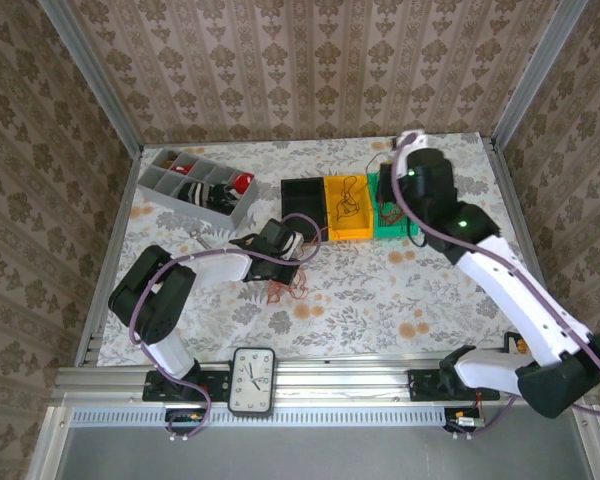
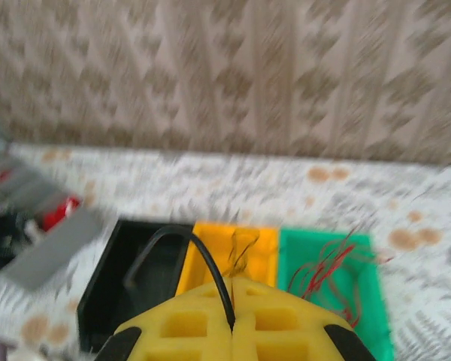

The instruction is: Untangle the cables

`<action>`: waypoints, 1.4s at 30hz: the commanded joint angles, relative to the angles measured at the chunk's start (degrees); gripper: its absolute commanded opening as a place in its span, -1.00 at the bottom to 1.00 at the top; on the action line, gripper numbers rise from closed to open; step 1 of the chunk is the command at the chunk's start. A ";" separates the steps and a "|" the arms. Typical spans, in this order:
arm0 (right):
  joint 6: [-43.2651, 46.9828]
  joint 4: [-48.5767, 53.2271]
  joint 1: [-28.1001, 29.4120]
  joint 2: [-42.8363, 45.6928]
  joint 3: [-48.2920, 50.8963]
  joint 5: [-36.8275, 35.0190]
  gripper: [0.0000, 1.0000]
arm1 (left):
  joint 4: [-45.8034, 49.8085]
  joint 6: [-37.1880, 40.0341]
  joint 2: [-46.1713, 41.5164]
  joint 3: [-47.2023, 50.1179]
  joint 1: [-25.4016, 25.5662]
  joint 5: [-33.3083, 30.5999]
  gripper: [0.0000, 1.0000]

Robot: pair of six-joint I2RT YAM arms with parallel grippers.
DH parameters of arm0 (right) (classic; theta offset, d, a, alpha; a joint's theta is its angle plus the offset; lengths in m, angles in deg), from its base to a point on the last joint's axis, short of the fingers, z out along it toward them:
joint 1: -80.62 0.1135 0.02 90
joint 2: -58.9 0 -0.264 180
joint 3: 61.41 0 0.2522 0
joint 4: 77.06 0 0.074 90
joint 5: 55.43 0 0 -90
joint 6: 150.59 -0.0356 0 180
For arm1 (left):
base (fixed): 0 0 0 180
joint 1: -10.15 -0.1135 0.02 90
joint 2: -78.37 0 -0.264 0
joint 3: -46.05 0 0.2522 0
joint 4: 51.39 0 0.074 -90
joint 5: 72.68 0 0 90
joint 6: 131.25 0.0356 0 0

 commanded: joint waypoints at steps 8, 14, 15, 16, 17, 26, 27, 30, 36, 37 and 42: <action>-6.96 0.63 -13.97 8.62 1.04 -8.07 -1.00 | 4.20 -11.78 1.57 6.32 -7.34 -7.74 -1.00; -11.93 2.20 -22.59 12.05 3.46 -5.43 -1.00 | 8.14 -19.05 1.34 7.26 -12.48 -9.65 -1.00; -12.11 2.12 -23.42 12.26 3.75 -4.22 -1.00 | 8.89 -19.74 1.42 7.18 -12.82 -10.08 -1.00; -12.16 2.60 -23.79 12.35 3.70 -4.23 -1.00 | 9.67 -20.42 1.48 7.13 -13.20 -10.58 -1.00; -11.78 2.86 -24.27 12.31 3.59 -3.81 -1.00 | 10.29 -21.04 1.43 7.13 -13.73 -10.80 -1.00; -12.73 1.08 -27.30 13.14 4.83 3.36 -1.00 | 8.79 -21.20 -0.51 8.59 -16.98 -9.42 -1.00; -12.66 0.06 -27.01 13.09 5.26 5.10 -1.00 | 7.53 -19.46 -0.51 8.33 -15.97 -8.64 -1.00; -11.53 -2.79 -25.76 12.81 5.17 9.05 -1.00 | 3.59 -13.80 -1.14 7.76 -11.18 -8.18 -1.00; -4.01 -8.26 -17.58 11.41 1.30 11.56 -0.98 | -2.29 -4.32 -5.23 7.59 0.00 -16.07 -1.00; -2.74 -8.50 -16.14 10.82 0.18 11.63 -0.97 | -2.35 -4.29 -5.34 7.36 0.60 -16.84 -1.00; -1.10 -11.14 -11.75 4.99 -5.15 14.12 -0.96 | -3.06 -7.76 -5.34 7.97 0.30 -17.66 -1.00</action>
